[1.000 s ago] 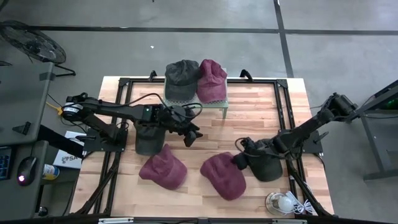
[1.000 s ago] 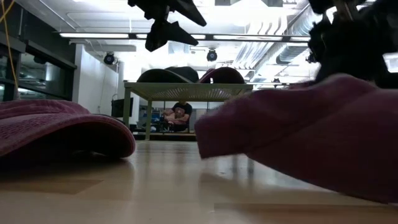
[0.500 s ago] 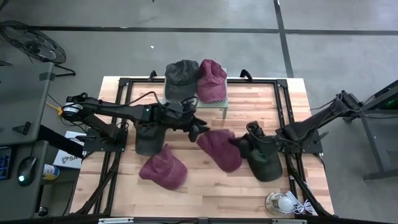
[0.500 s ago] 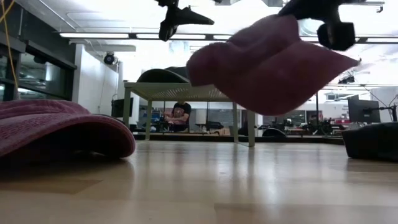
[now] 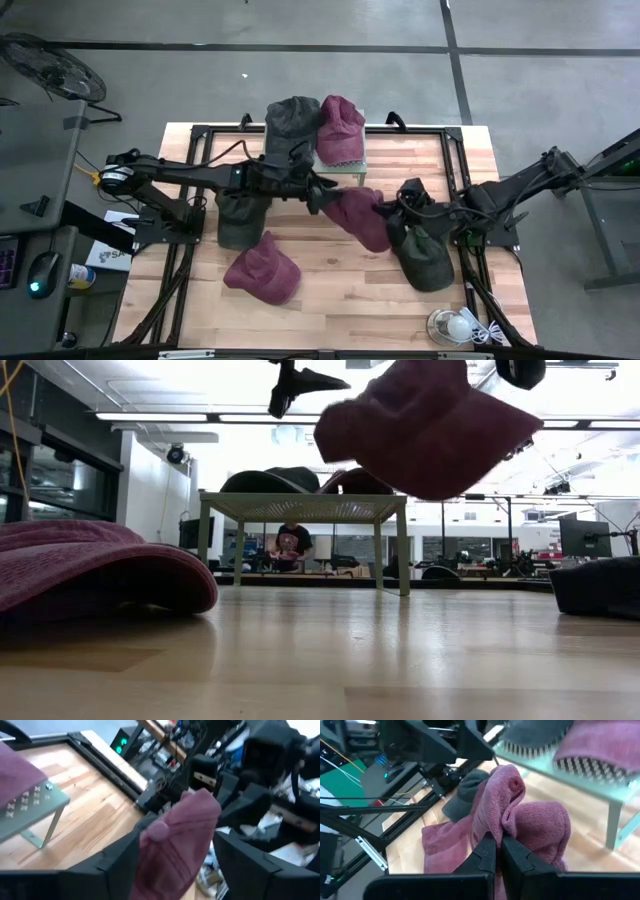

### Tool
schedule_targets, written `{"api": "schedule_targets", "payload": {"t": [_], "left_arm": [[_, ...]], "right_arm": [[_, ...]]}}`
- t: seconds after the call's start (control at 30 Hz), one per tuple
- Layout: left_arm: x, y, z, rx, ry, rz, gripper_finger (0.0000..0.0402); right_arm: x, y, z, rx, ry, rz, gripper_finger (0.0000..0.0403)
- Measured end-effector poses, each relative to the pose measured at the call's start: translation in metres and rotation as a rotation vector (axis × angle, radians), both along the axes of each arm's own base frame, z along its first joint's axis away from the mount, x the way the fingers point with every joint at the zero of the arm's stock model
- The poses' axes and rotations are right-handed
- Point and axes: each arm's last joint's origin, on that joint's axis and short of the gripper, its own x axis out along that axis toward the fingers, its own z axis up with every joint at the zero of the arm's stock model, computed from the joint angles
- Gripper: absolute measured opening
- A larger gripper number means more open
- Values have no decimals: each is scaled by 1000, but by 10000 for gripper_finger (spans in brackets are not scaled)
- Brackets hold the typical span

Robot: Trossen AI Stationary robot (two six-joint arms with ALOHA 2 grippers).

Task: Pick & Place hat
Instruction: Stack the right maroon cap on top of the maroon cap on the shelf

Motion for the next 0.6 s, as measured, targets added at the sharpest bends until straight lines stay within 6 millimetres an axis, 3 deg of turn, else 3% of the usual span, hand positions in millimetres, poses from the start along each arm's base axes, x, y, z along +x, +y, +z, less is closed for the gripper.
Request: {"api": "schedule_targets", "payload": {"t": [0.23, 0.6], "left_arm": [[1, 9, 9, -17, -99, 60, 311], [1, 8, 13, 6, -133, 65, 317]], "right_arm": [[-1, -5, 5, -102, 36, -7, 0], [-5, -20, 13, -147, 51, 80, 0]]}}
